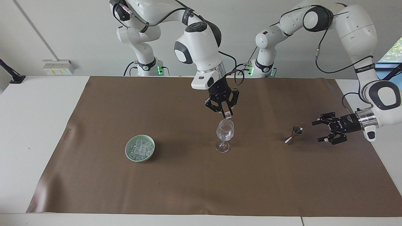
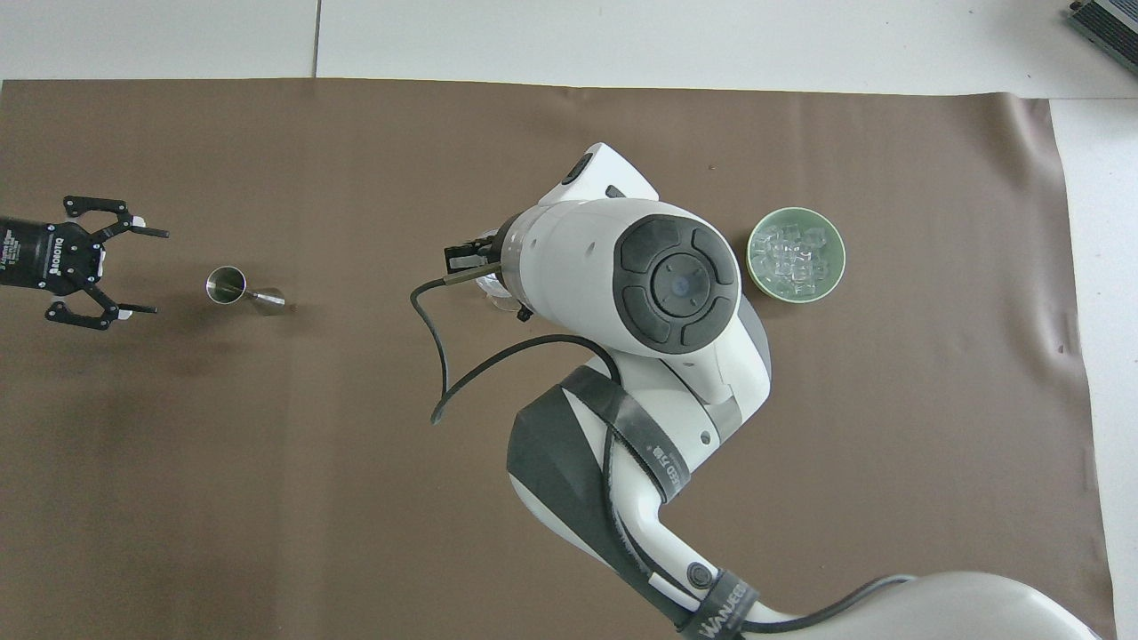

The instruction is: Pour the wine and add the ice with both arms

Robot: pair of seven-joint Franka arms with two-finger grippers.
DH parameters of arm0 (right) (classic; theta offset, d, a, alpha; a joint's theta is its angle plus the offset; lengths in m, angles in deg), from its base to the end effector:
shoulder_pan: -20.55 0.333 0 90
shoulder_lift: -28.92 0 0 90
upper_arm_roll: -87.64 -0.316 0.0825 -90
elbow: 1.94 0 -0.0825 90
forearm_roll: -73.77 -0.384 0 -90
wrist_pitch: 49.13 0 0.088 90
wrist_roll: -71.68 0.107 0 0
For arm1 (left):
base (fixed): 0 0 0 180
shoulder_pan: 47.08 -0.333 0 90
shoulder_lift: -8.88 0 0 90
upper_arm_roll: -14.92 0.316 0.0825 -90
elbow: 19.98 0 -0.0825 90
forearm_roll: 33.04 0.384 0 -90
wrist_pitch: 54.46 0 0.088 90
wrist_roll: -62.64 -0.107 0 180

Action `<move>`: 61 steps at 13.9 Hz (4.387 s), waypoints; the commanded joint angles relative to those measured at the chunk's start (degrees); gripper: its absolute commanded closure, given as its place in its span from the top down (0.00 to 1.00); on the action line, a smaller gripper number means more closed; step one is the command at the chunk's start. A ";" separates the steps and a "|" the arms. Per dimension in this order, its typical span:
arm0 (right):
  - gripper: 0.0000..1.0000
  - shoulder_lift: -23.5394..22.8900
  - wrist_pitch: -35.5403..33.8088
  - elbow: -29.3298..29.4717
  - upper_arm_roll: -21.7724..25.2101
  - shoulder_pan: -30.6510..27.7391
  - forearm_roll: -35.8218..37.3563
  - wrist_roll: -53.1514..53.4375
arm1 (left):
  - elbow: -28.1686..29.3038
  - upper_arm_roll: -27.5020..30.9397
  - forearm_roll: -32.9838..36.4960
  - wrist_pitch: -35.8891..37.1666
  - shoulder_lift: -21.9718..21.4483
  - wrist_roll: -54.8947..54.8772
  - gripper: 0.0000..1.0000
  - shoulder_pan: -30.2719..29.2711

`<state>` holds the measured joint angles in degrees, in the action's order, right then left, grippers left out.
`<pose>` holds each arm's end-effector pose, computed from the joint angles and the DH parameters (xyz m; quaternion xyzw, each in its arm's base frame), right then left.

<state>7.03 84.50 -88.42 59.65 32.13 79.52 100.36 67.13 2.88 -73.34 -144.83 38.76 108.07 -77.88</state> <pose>0.5765 0.4036 0.5194 -0.9666 -0.0813 -0.1774 0.1664 0.6329 0.1642 0.3658 0.7151 0.5441 -0.2936 0.3262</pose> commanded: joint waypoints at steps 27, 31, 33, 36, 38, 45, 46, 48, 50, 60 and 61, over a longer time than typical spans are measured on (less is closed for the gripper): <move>0.00 -4.74 4.36 -0.71 -0.21 -0.24 4.09 1.28 | -2.21 -0.27 26.68 -1.38 -24.17 -31.97 1.00 10.05; 0.00 -4.74 4.18 -0.89 -0.21 -0.24 4.09 1.37 | -2.21 -0.35 28.71 -1.29 -25.83 -35.92 1.00 11.99; 0.00 -4.74 3.83 -0.89 -0.21 -0.24 4.09 1.37 | -2.21 -0.35 30.71 -1.29 -26.27 -39.08 1.00 13.22; 0.12 -4.74 3.22 -0.80 -0.21 -0.24 4.09 1.37 | -2.21 -0.35 32.75 -1.03 -26.98 -42.17 1.00 14.89; 0.17 -4.74 3.04 -0.80 -0.21 -0.24 4.01 1.37 | -2.21 -0.35 34.06 -0.94 -27.07 -42.26 1.00 16.47; 0.27 -4.57 2.78 -0.62 -0.13 -0.15 4.00 2.16 | -2.03 0.34 35.56 -0.68 -27.68 -43.31 1.00 19.19; 0.28 -4.57 2.78 -0.62 -0.13 -0.15 4.00 2.16 | -2.03 0.44 35.56 -0.68 -28.03 -43.31 1.00 19.64; 0.32 -4.57 2.78 -0.62 -0.21 -0.15 4.00 2.25 | -2.03 0.44 35.56 -0.68 -28.12 -43.31 1.00 19.64; 0.33 -4.57 2.69 -0.54 -0.21 -0.15 4.00 2.25 | -2.03 0.44 35.56 -0.76 -28.12 -43.31 1.00 19.73; 0.33 -1.50 2.16 0.08 -0.39 -0.68 3.04 2.25 | -2.21 6.77 35.65 -0.07 -29.18 -43.40 1.00 26.15; 0.34 -0.71 2.33 0.08 -0.39 -0.94 3.21 2.25 | -2.29 6.77 35.65 0.37 -29.35 -43.40 1.00 26.15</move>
<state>4.28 88.05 -88.08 59.80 32.16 81.97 101.09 63.73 8.20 -38.88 -145.02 11.14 65.38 -53.17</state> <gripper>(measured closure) 0.670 0.000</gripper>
